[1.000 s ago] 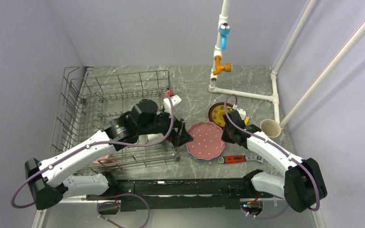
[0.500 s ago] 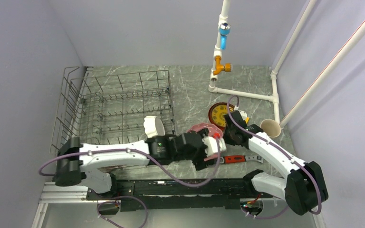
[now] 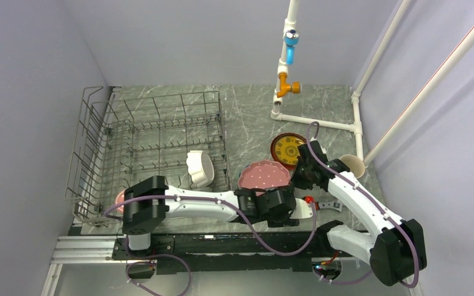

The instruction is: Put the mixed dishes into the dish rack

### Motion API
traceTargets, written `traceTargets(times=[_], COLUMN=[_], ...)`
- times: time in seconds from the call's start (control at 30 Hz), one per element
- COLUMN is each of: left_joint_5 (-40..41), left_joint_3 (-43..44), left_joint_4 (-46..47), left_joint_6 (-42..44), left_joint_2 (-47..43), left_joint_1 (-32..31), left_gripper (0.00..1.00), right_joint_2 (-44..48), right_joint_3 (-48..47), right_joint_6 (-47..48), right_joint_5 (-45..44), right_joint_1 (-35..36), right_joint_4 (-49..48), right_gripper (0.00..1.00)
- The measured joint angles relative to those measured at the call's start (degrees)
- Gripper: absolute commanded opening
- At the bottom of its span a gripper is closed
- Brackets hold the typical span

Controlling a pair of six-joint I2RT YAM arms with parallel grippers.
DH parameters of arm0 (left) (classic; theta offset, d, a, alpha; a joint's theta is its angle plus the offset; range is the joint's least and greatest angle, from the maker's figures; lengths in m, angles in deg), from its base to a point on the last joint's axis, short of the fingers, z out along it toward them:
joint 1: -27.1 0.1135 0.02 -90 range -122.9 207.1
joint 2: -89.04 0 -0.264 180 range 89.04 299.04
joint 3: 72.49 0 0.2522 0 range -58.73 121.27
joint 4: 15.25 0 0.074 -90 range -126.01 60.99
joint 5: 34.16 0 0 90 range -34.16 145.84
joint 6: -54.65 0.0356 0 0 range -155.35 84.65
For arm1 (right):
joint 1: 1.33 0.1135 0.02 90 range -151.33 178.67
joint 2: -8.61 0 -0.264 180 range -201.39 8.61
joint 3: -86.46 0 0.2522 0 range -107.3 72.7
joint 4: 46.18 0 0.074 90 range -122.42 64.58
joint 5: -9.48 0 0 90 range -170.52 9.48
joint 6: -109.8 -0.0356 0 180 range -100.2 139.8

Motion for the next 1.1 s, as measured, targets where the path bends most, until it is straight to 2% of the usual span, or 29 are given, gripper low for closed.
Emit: traceTargets(times=[0.13,0.27,0.4,0.73,0.9,0.97,1.1], left_joint_5=[4.0,8.7,15.5,29.0,32.7,33.6,35.6], left_joint_3=[2.5,3.2,5.2,8.0,9.0,9.1,9.1], left_joint_4=[-0.7,-0.5,-0.5,-0.1,0.0,0.3,0.6], left_joint_6=[0.0,0.5,2.4,8.9,11.8,12.8,12.5], left_joint_2=[3.8,6.3,9.9,15.8,17.4,17.8,17.9], left_joint_1=[-0.8,-1.6,-2.9,-4.6,-5.0,-5.1,-5.1], left_gripper=[0.70,0.62,0.56,0.49,0.46,0.41,0.11], right_joint_2=[0.3,0.4,0.4,0.4,0.4,0.4,0.4], right_joint_3=[-0.7,-0.9,-0.9,-1.1,-1.4,-1.6,-1.7], right_joint_6=[-0.5,-1.1,-1.8,-2.3,-2.7,-2.8,-2.7], right_joint_5=[1.6,3.1,4.9,6.1,7.0,7.2,6.8], right_joint_1=[-0.7,-1.3,-1.5,-1.7,-2.0,-2.1,-2.5], right_joint_4=[1.0,1.0,1.0,1.1,1.0,1.1,1.9], right_gripper=[0.00,0.00,0.00,0.00,0.00,0.00,0.00])
